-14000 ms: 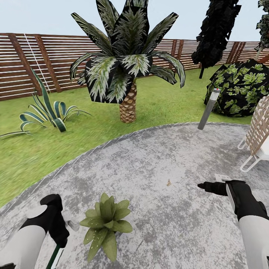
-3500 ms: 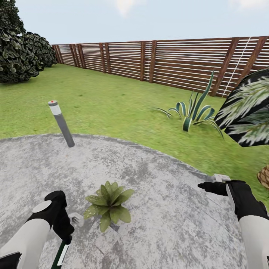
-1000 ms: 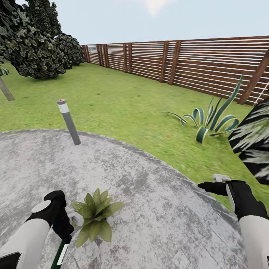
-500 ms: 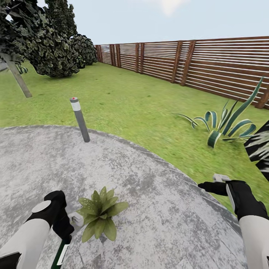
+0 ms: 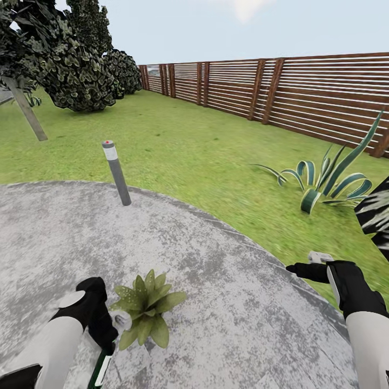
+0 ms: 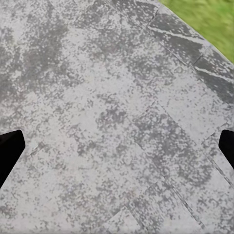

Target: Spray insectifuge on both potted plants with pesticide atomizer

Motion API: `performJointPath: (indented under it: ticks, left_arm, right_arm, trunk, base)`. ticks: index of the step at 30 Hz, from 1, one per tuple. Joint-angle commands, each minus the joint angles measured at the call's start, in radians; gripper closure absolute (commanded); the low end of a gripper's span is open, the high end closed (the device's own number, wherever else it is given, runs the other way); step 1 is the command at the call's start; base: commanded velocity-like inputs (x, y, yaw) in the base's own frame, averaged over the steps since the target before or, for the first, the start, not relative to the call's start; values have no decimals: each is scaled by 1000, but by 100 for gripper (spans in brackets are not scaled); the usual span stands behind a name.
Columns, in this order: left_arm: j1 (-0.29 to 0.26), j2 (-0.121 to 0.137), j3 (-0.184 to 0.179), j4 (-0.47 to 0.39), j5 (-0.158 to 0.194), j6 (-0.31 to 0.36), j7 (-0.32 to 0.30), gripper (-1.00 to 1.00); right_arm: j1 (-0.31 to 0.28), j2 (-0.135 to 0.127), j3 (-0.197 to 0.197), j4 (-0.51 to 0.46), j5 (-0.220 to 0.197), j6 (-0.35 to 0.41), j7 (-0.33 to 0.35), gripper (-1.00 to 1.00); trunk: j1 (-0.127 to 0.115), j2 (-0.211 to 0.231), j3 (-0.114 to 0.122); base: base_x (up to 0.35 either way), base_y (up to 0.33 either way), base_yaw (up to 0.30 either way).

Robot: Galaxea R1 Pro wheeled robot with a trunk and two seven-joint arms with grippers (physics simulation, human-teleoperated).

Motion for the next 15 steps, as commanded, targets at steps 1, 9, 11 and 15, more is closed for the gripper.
performJointPath:
  ticks: [1,9,11,15]
  left_arm:
    - [-1,-33,3,-9,-13,14,-9,100]
    - [-1,-45,3,-84,-17,51,-9,100]
    - [-1,-44,3,-85,-17,51,-9,100]
    - [-1,-17,2,-83,-19,51,-9,100]
  right_arm:
    - [-1,0,-2,-1,11,3,9,-100]
    - [-1,0,-1,-1,12,3,8,-100]
    - [-1,0,-1,-1,12,3,8,-100]
    - [-1,0,-1,-1,12,3,8,-100]
  trunk:
    - [0,0,-1]
    - [0,0,-1]
    - [0,0,-1]
    - [0,0,-1]
  base:
    - [0,0,0]
    - [0,0,0]
    - [0,0,0]
    - [0,0,0]
